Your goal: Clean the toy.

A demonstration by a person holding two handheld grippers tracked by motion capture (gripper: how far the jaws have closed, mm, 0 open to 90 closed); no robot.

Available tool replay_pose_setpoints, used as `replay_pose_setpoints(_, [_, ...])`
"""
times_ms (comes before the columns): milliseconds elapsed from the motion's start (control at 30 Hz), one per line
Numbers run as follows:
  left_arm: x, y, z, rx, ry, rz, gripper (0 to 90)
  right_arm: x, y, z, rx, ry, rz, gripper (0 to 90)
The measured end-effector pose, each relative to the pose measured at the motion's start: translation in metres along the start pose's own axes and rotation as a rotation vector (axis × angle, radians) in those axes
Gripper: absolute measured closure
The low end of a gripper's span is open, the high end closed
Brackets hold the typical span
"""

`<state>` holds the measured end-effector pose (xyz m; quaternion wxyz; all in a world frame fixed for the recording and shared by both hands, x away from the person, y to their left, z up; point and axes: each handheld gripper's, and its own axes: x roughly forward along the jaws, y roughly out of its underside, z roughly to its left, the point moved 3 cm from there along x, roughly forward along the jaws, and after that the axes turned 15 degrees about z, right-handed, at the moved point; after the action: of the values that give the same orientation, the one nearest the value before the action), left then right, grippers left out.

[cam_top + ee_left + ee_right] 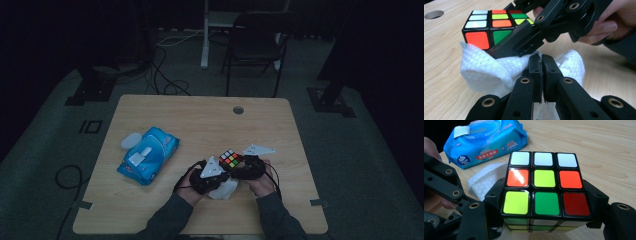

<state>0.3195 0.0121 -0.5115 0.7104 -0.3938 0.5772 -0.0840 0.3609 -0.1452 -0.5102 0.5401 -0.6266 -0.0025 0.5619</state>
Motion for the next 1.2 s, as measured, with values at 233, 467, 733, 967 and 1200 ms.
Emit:
replay_pose_setpoints(233, [-0.005, 0.014, 0.019, -0.071, -0.03, 0.007, 87.9, -0.001, 0.0, 0.002, -0.042, 0.03, 0.009, 33.8])
replay_pose_setpoints(467, [-0.023, 0.011, 0.03, -0.101, -0.052, -0.044, 88.0, 0.007, 0.001, 0.008, -0.084, 0.044, 0.045, 33.8])
replay_pose_setpoints(733, [-0.027, 0.001, 0.028, -0.077, -0.041, -0.057, 88.0, 0.009, 0.002, 0.01, -0.113, 0.059, 0.064, 33.8])
replay_pose_setpoints(967, [-0.03, -0.006, 0.023, -0.066, -0.017, -0.092, 88.0, 0.012, 0.003, 0.012, -0.128, 0.056, 0.077, 33.8])
replay_pose_setpoints(1200, [-0.038, -0.017, 0.023, -0.071, -0.023, -0.15, 87.9, 0.024, 0.007, 0.022, -0.185, 0.061, 0.129, 33.8])
